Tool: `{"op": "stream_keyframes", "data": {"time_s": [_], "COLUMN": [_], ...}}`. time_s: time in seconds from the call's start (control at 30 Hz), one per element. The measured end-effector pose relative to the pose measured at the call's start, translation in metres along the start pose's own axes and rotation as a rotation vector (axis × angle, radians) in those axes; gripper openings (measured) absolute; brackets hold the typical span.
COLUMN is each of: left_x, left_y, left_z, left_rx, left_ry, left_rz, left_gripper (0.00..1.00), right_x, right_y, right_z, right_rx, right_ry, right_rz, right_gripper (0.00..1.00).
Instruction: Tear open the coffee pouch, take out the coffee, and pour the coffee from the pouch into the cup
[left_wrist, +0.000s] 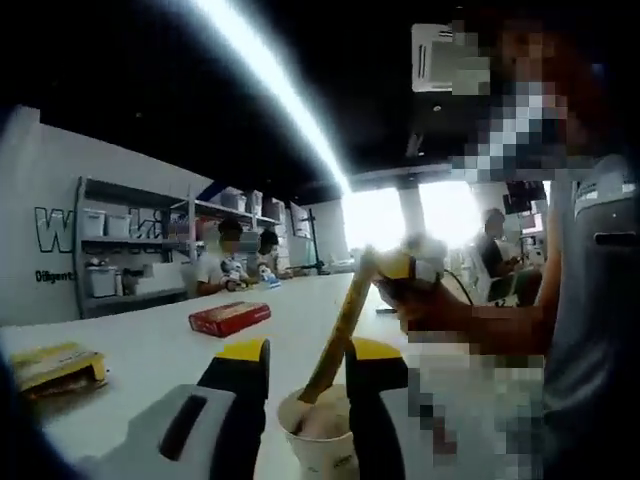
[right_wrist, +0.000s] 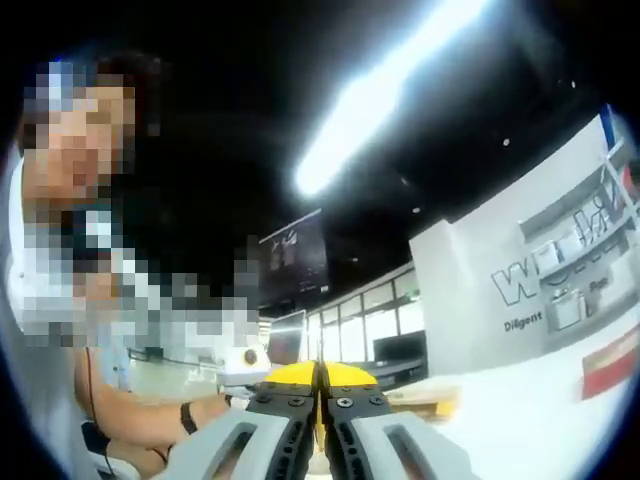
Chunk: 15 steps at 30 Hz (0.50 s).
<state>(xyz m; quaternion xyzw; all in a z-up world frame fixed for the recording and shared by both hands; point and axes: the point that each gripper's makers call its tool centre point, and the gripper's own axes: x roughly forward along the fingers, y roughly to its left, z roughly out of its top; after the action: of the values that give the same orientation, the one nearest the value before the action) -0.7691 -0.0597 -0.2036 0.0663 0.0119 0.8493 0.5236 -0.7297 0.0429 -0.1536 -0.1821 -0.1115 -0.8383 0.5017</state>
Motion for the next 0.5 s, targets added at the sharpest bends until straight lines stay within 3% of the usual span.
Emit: {"op": "stream_keyframes", "data": {"time_s": [0.13, 0.2, 0.3, 0.37, 0.5], "left_x": [-0.016, -0.021, -0.028, -0.031, -0.041], "left_y": [0.01, 0.006, 0.007, -0.001, -0.006], "left_z": [-0.005, -0.008, -0.022, -0.024, -0.038], "left_rx": [-0.045, -0.039, -0.015, -0.016, -0.089], "left_ry": [-0.026, -0.054, -0.005, 0.004, -0.007], "left_rz": [0.11, 0.12, 0.193, 0.19, 0.24], "left_gripper": [0.32, 0.31, 0.32, 0.33, 0.31], "right_x": [0.0, -0.002, -0.004, -0.006, -0.009], "right_y": [-0.001, -0.001, -0.003, -0.002, -0.001], "right_z": [0.0, 0.002, 0.004, 0.005, 0.008], "right_rx": [0.001, 0.0, 0.004, 0.009, 0.005], "right_ry": [-0.001, -0.005, -0.01, -0.018, -0.022], "right_rz": [0.002, -0.001, -0.01, -0.018, -0.026], "right_gripper": [0.02, 0.02, 0.02, 0.02, 0.02]}}
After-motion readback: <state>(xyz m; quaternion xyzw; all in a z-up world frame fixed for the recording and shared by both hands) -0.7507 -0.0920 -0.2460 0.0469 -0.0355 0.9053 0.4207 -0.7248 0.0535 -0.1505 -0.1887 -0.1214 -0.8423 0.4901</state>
